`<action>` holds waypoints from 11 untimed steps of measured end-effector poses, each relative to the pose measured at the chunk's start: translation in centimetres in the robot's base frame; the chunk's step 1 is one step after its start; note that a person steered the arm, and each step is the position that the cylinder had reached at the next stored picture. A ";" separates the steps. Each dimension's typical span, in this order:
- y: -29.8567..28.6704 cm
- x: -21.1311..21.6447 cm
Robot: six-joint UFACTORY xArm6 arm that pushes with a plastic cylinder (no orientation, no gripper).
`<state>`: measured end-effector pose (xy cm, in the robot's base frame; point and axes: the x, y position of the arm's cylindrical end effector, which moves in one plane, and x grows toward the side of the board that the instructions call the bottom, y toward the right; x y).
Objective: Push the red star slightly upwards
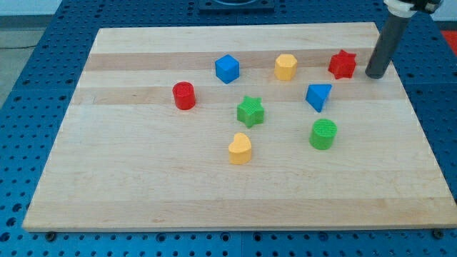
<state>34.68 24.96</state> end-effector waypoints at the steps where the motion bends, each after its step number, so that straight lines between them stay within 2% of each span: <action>1: -0.6 0.0; 9: -6.9 -0.1; 11: -6.9 -2.0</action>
